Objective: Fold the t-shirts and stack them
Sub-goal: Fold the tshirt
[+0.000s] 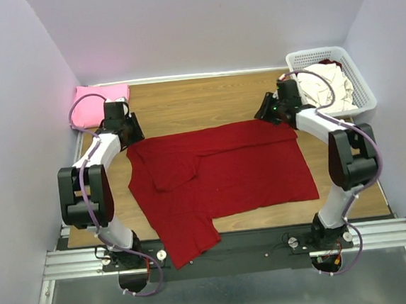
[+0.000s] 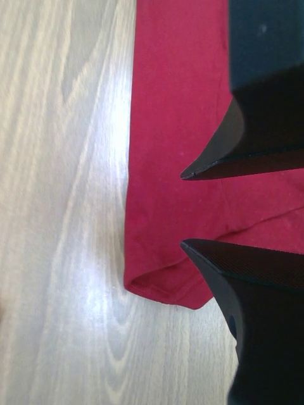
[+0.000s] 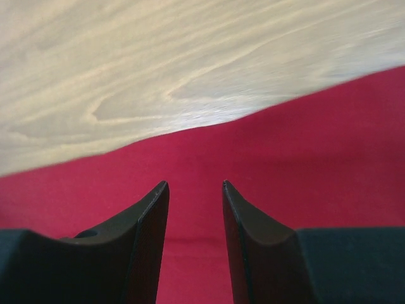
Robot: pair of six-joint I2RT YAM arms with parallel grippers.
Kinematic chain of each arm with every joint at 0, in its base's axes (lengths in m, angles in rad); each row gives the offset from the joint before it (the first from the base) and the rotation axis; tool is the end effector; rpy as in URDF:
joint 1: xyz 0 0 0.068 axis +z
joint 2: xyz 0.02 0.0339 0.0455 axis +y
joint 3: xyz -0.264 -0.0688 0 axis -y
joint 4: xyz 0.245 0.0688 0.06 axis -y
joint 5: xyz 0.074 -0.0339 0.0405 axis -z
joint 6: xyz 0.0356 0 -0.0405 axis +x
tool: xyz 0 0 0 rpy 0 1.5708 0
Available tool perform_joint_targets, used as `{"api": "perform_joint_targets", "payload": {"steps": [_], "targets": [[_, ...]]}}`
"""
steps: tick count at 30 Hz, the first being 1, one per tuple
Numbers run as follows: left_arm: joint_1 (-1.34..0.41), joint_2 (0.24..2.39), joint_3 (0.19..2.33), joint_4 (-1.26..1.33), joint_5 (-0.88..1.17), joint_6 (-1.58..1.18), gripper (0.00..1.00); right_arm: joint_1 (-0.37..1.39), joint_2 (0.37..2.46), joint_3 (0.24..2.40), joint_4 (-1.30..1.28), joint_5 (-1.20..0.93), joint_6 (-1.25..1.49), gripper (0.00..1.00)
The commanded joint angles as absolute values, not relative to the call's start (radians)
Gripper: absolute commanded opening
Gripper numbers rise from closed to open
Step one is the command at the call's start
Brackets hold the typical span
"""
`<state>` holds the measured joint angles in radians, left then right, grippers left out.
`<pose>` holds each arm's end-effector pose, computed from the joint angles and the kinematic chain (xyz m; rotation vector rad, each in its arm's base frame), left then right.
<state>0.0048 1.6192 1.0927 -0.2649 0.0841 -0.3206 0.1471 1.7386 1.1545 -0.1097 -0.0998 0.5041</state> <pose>0.3517 -0.0013 0.2281 -0.3439 2.3479 -0.2518 0.3810 0.0600 0.2188 0.3555 2.2742 0.4541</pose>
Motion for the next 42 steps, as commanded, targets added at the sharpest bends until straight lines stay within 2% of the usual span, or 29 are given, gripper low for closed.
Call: {"api": "perform_joint_targets", "payload": {"steps": [1,5,6,7,8,15,21,26,30,34,38,42], "targets": [[0.008,1.683,1.072,-0.255,0.017,-0.350,0.48,0.176,1.877,1.207,-0.129,-0.146,0.492,0.46],[0.014,1.744,1.127,-0.247,0.032,-0.370,0.44,0.176,1.957,1.252,-0.129,-0.121,0.500,0.46],[0.012,1.775,1.131,-0.244,0.043,-0.371,0.41,0.175,1.970,1.258,-0.129,-0.120,0.502,0.46],[0.014,1.792,1.138,-0.239,0.052,-0.374,0.34,0.176,1.994,1.267,-0.129,-0.129,0.503,0.46],[0.014,1.833,1.143,-0.244,0.070,-0.371,0.33,0.175,2.006,1.273,-0.130,-0.136,0.503,0.46],[0.032,1.972,1.226,-0.279,0.084,-0.365,0.33,0.140,2.121,1.308,-0.130,-0.115,0.517,0.46],[0.037,2.078,1.434,-0.336,0.098,-0.357,0.34,0.074,2.221,1.440,-0.132,-0.110,0.519,0.47],[0.037,2.108,1.627,-0.380,0.109,-0.359,0.40,0.067,2.255,1.603,-0.164,-0.196,0.465,0.47],[0.034,1.970,1.646,-0.380,0.106,-0.347,0.42,0.077,2.175,1.649,-0.199,-0.255,0.445,0.48],[0.026,1.742,1.517,-0.373,0.060,-0.331,0.45,0.098,2.021,1.563,-0.216,-0.267,0.411,0.51],[0.026,1.481,1.302,-0.367,0.067,-0.314,0.48,0.112,1.815,1.378,-0.216,-0.273,0.420,0.52],[0.029,1.241,1.128,-0.379,0.158,-0.324,0.58,0.113,1.587,1.124,-0.222,-0.288,0.451,0.52]]}}
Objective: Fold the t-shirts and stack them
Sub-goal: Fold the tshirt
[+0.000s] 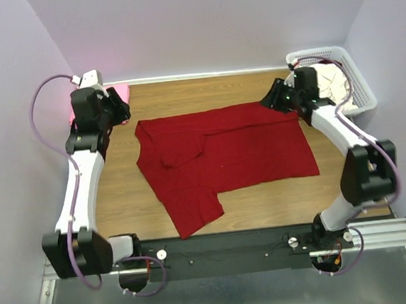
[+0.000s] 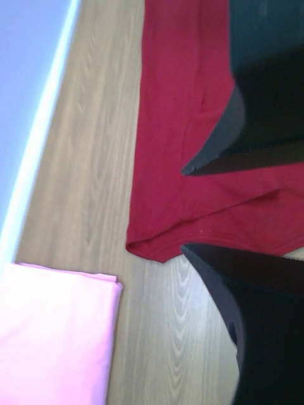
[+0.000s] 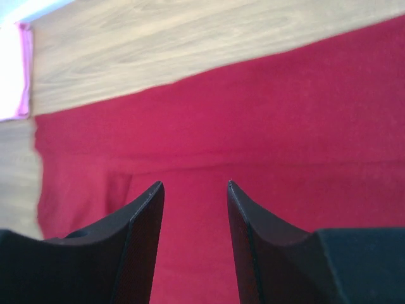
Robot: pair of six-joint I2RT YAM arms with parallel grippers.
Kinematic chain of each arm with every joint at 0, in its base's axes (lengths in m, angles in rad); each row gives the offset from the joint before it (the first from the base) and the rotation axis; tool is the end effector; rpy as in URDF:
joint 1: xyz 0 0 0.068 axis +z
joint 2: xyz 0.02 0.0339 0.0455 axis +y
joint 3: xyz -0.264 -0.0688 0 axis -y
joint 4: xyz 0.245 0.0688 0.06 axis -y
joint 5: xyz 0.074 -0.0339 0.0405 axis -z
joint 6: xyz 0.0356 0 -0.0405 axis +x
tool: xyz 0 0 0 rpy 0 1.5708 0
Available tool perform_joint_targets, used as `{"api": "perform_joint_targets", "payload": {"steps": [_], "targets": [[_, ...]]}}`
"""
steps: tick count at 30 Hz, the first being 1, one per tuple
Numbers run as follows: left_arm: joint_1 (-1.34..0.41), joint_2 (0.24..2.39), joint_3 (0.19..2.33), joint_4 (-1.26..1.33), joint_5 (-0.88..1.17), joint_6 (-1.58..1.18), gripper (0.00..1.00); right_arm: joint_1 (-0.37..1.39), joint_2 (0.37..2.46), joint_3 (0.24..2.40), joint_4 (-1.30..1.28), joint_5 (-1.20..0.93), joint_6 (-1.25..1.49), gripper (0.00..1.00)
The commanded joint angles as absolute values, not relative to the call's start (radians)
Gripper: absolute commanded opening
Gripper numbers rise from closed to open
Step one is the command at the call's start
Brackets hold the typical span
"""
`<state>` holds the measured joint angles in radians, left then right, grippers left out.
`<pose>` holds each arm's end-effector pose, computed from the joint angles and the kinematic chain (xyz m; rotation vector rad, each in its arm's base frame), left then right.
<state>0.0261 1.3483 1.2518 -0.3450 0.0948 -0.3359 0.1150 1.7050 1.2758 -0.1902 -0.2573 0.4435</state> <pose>0.3103 0.0047 0.3603 -0.3041 1.9993 -0.2923 0.3877 0.0539 0.2648 0.2175 2.2193 0.5926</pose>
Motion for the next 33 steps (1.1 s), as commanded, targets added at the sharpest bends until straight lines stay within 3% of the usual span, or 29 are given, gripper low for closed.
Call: {"api": "perform_joint_targets", "payload": {"steps": [1,2,3,6,8,10,11,12,15,18,20,22,26,33], "targets": [[0.031,1.161,1.100,-0.390,0.166,-0.333,0.63,0.114,1.497,1.086,-0.229,-0.284,0.451,0.52],[0.031,1.119,1.036,-0.391,0.190,-0.334,0.68,0.112,1.446,1.056,-0.241,-0.263,0.443,0.52],[0.032,1.033,1.002,-0.391,0.193,-0.336,0.84,0.112,1.399,0.995,-0.273,-0.250,0.439,0.52],[0.032,0.878,0.879,-0.388,0.137,-0.376,0.98,0.112,1.225,0.898,-0.322,-0.221,0.436,0.54],[0.032,0.807,0.815,-0.380,0.115,-0.426,0.98,0.112,1.108,0.855,-0.337,-0.224,0.434,0.56],[0.032,0.723,0.778,-0.353,0.142,-0.448,0.78,0.114,1.039,0.798,-0.353,-0.222,0.445,0.62],[0.032,0.709,0.756,-0.341,0.175,-0.448,0.76,0.114,1.016,0.781,-0.356,-0.224,0.451,0.64],[0.032,0.700,0.750,-0.336,0.228,-0.465,0.77,0.114,0.976,0.766,-0.363,-0.230,0.465,0.65],[0.032,0.709,0.732,-0.365,0.293,-0.477,0.98,0.112,0.934,0.718,-0.367,-0.245,0.514,0.75],[0.029,0.722,0.707,-0.435,0.285,-0.494,0.98,0.112,0.931,0.695,-0.367,-0.270,0.526,0.82],[0.031,0.726,0.696,-0.475,0.255,-0.506,0.98,0.112,0.943,0.692,-0.373,-0.276,0.523,0.93],[0.026,0.738,0.689,-0.524,0.201,-0.518,0.97,0.114,0.954,0.686,-0.380,-0.270,0.515,0.96],[0.002,0.801,0.657,-0.566,0.180,-0.538,0.94,0.113,0.974,0.701,-0.402,-0.206,0.480,0.96],[-0.303,1.049,0.683,-0.623,-0.049,-0.684,0.85,0.112,1.055,0.726,-0.420,-0.208,0.434,0.95]]}}
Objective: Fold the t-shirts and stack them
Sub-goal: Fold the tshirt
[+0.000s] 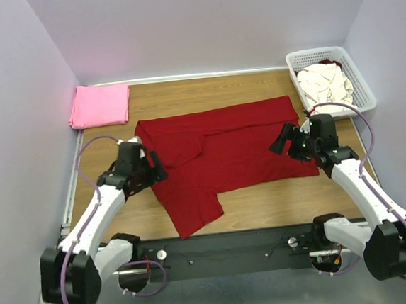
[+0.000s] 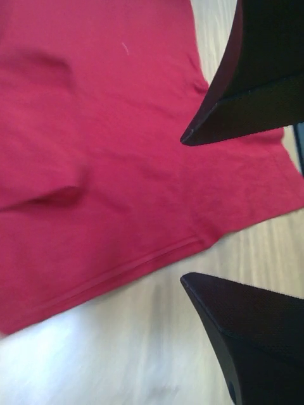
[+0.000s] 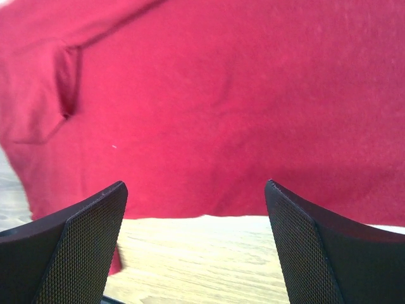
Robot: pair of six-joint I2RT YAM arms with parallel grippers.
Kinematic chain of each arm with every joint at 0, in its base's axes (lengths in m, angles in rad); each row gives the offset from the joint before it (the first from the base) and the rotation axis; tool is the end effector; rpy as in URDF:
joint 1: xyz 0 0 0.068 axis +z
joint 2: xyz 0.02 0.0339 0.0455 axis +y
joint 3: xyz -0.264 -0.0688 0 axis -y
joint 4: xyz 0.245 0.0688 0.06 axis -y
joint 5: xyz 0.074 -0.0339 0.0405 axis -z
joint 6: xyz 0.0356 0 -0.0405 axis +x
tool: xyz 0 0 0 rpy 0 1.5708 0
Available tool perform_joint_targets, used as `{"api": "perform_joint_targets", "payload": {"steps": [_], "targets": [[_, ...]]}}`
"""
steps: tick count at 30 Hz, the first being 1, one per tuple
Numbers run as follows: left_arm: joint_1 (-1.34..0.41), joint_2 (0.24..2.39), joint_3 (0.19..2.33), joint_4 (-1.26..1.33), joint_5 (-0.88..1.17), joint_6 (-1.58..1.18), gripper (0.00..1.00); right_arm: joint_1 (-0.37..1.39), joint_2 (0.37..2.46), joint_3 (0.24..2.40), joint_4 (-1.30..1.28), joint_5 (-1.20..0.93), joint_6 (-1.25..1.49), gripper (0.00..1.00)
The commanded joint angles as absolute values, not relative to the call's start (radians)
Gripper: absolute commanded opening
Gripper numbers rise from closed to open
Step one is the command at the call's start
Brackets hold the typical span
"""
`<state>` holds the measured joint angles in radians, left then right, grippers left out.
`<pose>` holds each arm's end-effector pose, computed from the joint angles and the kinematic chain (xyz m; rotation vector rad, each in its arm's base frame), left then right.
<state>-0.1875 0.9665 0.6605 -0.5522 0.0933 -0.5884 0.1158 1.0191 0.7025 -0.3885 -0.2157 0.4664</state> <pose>0.1892 -0.0393 0.2313 -0.4511 2.4366 -0.4559 0.2136 0.0325 0.2486 0.2896 2.2987 0.5469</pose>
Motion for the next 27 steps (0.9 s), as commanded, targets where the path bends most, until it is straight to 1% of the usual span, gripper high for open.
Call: {"api": "perform_joint_targets", "payload": {"steps": [1,3,4,7,10,13,20,25,27], "targets": [[-0.327,1.112,0.687,-0.627,-0.058,-0.698,0.84,0.113,1.060,0.723,-0.417,-0.215,0.434,0.95],[-0.360,1.161,0.695,-0.646,-0.075,-0.742,0.77,0.112,1.063,0.715,-0.411,-0.219,0.425,0.95],[-0.367,1.192,0.695,-0.649,-0.080,-0.756,0.72,0.112,1.058,0.715,-0.411,-0.213,0.419,0.95],[-0.380,1.198,0.696,-0.670,-0.143,-0.828,0.62,0.121,1.045,0.707,-0.410,-0.187,0.411,0.95],[-0.380,1.203,0.713,-0.715,-0.207,-0.880,0.59,0.170,1.052,0.707,-0.403,-0.149,0.413,0.95],[-0.380,1.218,0.727,-0.746,-0.261,-0.899,0.60,0.219,1.052,0.707,-0.400,-0.100,0.408,0.95],[-0.387,1.330,0.738,-0.690,-0.253,-0.900,0.58,0.304,1.032,0.696,-0.400,-0.037,0.408,0.96],[-0.387,1.407,0.741,-0.669,-0.219,-0.879,0.56,0.316,1.019,0.695,-0.402,-0.020,0.410,0.95],[-0.388,1.407,0.736,-0.663,-0.218,-0.879,0.55,0.318,1.016,0.695,-0.402,-0.014,0.410,0.96]]}}
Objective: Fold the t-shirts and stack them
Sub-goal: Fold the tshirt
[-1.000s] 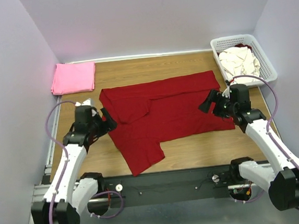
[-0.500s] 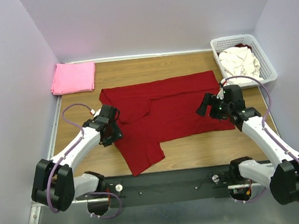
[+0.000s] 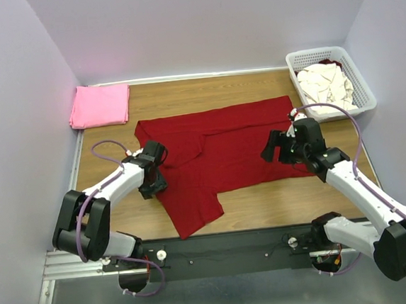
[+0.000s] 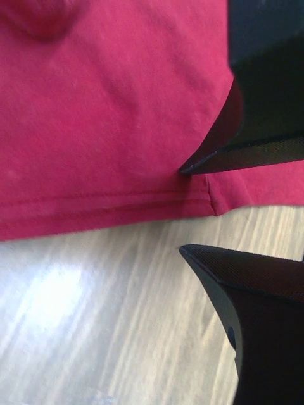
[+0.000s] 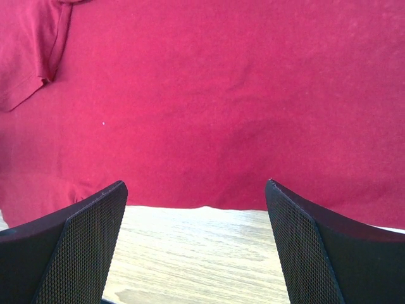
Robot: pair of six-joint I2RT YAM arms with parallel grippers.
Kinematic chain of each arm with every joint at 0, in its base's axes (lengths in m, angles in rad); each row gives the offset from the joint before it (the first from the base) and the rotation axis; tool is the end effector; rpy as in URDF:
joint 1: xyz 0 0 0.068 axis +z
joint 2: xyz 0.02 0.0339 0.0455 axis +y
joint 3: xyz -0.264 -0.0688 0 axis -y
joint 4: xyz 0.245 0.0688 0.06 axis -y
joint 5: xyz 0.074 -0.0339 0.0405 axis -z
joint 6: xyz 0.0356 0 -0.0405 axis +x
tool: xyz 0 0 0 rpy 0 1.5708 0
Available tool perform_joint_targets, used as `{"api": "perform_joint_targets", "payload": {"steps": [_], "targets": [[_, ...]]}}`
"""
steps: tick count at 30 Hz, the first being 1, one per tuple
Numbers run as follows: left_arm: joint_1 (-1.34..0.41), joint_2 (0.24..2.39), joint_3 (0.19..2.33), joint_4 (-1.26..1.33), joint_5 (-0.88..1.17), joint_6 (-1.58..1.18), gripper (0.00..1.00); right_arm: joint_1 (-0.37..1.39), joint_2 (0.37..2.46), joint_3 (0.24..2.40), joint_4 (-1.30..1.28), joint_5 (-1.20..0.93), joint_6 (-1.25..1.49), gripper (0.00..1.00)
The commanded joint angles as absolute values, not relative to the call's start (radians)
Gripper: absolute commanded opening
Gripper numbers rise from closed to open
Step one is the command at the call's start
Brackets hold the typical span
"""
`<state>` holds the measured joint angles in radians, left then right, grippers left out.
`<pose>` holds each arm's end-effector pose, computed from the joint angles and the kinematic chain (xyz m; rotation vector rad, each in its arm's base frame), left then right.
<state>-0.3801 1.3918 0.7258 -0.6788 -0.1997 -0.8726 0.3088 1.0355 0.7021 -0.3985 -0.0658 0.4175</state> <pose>0.2135 -0.0777 0.1630 -0.7241 2.7485 0.0416 0.2069 0.0685 0.2439 0.0929 2.3406 0.4431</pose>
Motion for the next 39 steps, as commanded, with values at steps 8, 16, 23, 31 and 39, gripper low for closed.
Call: {"api": "perform_joint_targets", "payload": {"steps": [8,16,23,31,39], "targets": [[-0.387,1.414,0.724,-0.647,-0.206,-0.877,0.17,0.318,1.026,0.693,-0.402,0.026,0.416,0.96],[-0.385,1.379,0.802,-0.709,-0.281,-0.824,0.00,0.314,1.069,0.730,-0.477,0.216,0.457,0.95],[-0.385,1.324,0.802,-0.626,-0.244,-0.752,0.00,0.279,1.155,0.792,-0.618,0.382,0.541,0.91],[-0.387,1.284,0.775,-0.540,-0.249,-0.657,0.00,0.023,1.256,0.753,-0.675,0.229,0.577,0.84],[-0.384,1.249,0.752,-0.505,-0.255,-0.623,0.00,-0.061,1.302,0.755,-0.726,0.270,0.614,0.60]]}}
